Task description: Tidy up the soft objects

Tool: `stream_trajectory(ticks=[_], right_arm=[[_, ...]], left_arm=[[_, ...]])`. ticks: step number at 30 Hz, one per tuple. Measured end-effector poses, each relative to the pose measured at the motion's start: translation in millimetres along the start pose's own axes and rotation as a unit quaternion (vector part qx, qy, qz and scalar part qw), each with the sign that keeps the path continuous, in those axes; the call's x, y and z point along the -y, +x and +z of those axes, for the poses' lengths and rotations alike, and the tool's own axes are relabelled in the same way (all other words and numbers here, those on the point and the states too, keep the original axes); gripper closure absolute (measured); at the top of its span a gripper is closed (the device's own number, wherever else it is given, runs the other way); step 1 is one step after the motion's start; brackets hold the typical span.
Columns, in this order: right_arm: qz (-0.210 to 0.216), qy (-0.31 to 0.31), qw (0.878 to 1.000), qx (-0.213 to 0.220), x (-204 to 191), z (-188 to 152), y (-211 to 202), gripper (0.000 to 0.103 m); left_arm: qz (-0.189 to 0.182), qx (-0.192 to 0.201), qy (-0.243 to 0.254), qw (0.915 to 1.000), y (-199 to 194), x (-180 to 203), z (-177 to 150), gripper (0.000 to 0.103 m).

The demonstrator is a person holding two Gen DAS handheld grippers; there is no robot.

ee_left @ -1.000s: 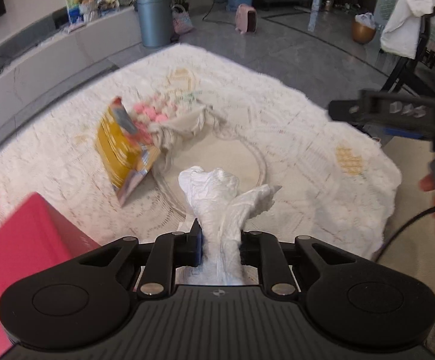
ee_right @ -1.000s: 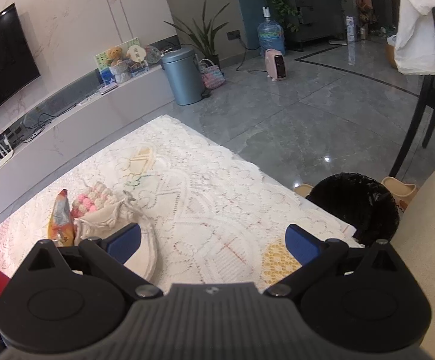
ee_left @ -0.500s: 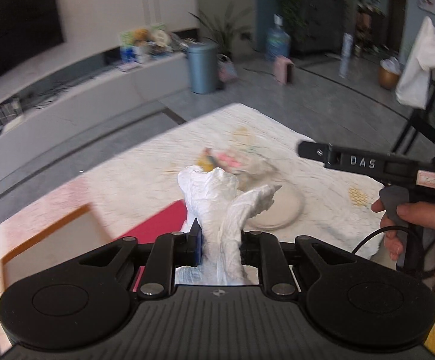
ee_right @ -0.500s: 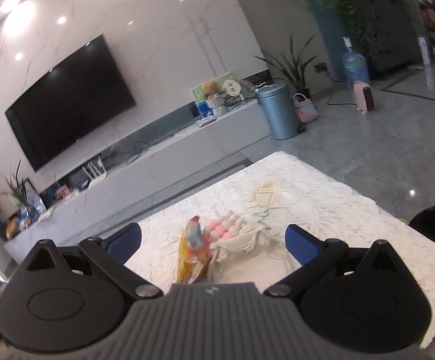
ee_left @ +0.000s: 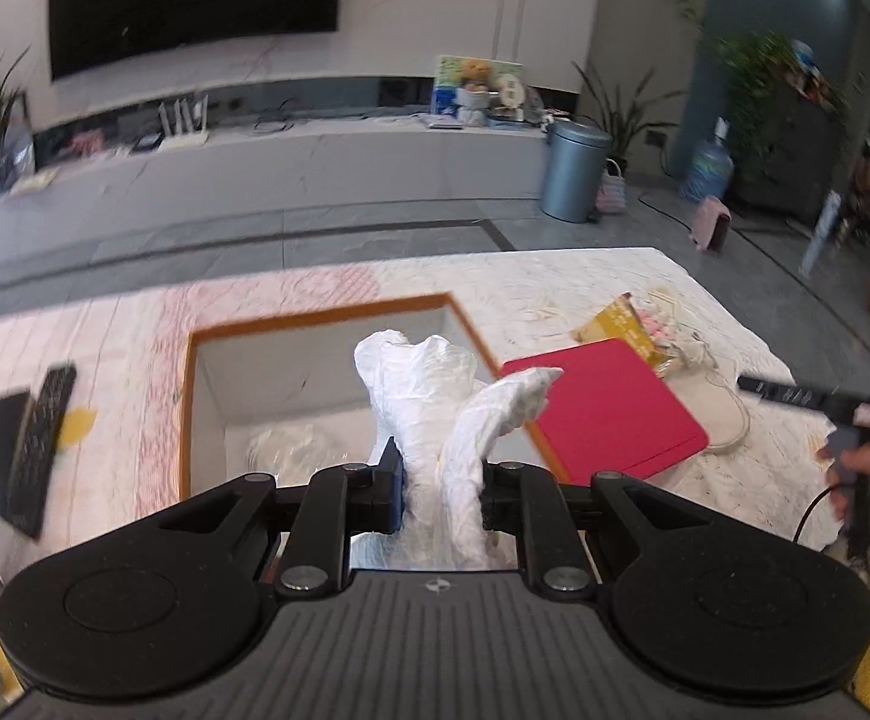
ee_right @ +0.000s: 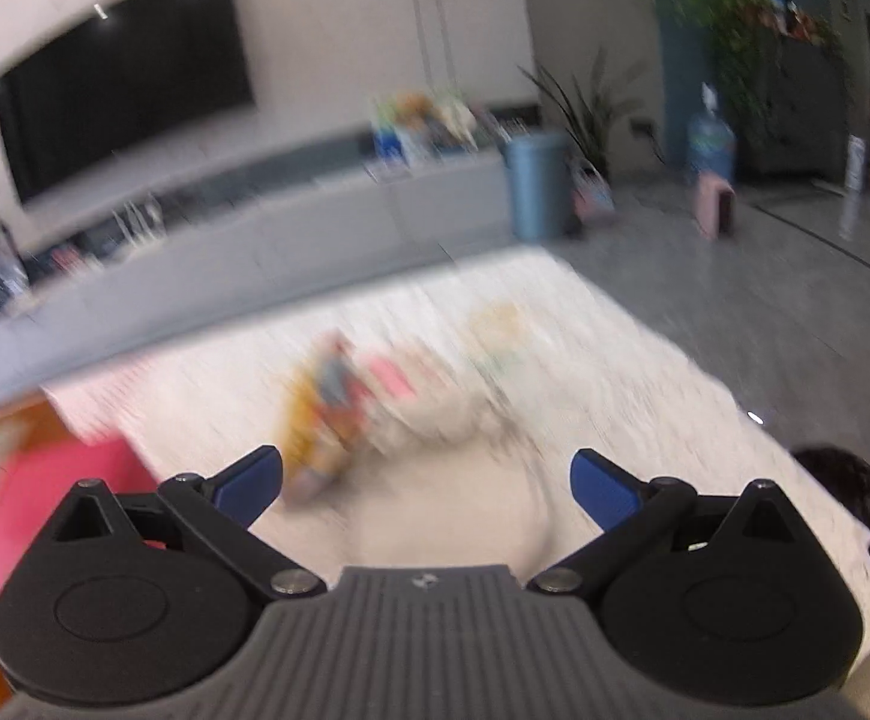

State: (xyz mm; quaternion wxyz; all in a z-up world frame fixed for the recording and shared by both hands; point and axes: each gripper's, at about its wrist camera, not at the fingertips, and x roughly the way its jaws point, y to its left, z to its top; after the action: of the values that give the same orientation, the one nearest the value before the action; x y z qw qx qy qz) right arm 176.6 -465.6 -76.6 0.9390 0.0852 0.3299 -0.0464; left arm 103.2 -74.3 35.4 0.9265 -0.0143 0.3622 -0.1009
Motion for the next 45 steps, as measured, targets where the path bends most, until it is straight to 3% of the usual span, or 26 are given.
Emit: stream_trajectory(ticks=[8,12,13,18,23,25,26,27,28,30,35,41,45], right_arm=[[0.018,-0.091,0.994,-0.050,-28.9,-29.9,54.8,0.003],[-0.013,-0.142,0.987,-0.067,-43.8,-42.8,75.5,0.003],[-0.014,-0.140,0.989,-0.054,-41.8,-43.7,76.2,0.003],[-0.032,-0.075,0.994,-0.067,-17.5,-35.7,85.7,0.002],[-0.002,-0.098,0.994,-0.045,-10.0,-38.0,90.1,0.004],[0.009,-0.108,0.993,-0.044,-10.9,-34.7,86.5,0.026],[-0.001,-0.119,0.992,-0.038,-13.3,-34.0,84.2,0.056],[-0.012,-0.138,0.990,-0.039,-16.7,-33.6,83.6,0.072],[-0.013,-0.159,0.986,-0.041,-21.6,-34.5,83.4,0.076],[-0.023,-0.181,0.982,-0.043,-25.6,-35.7,82.7,0.093],[-0.045,-0.183,0.982,-0.011,-27.6,-29.2,60.5,0.097],[-0.041,-0.164,0.984,0.063,-36.6,-2.1,-12.8,0.097],[0.021,-0.172,0.978,0.113,-58.9,12.8,-61.7,0.097]], left_arm=[[-0.014,0.028,-0.017,0.9994,-13.9,-9.3,-17.0,0.083],[-0.017,0.049,-0.007,0.9987,-23.4,-4.6,-18.4,0.082],[-0.020,0.052,-0.004,0.9984,-25.8,-2.2,-18.5,0.082],[-0.030,0.077,0.000,0.9966,-36.3,6.1,-18.6,0.082],[-0.041,0.080,0.019,0.9957,-38.4,13.6,-19.0,0.081],[-0.039,0.080,0.021,0.9958,-38.6,13.9,-19.8,0.081],[-0.036,0.080,0.021,0.9959,-38.1,13.4,-20.7,0.081],[-0.034,0.081,0.021,0.9959,-38.8,12.8,-20.7,0.081],[-0.032,0.082,0.020,0.9959,-39.7,11.3,-20.9,0.081],[-0.029,0.084,0.019,0.9958,-43.2,9.8,-19.9,0.081],[-0.019,0.098,0.018,0.9949,-53.8,4.5,-14.4,0.081],[-0.011,0.117,0.009,0.9930,-66.3,-8.7,3.5,0.081],[0.016,0.145,0.001,0.9893,-69.1,-21.9,16.8,0.081]])
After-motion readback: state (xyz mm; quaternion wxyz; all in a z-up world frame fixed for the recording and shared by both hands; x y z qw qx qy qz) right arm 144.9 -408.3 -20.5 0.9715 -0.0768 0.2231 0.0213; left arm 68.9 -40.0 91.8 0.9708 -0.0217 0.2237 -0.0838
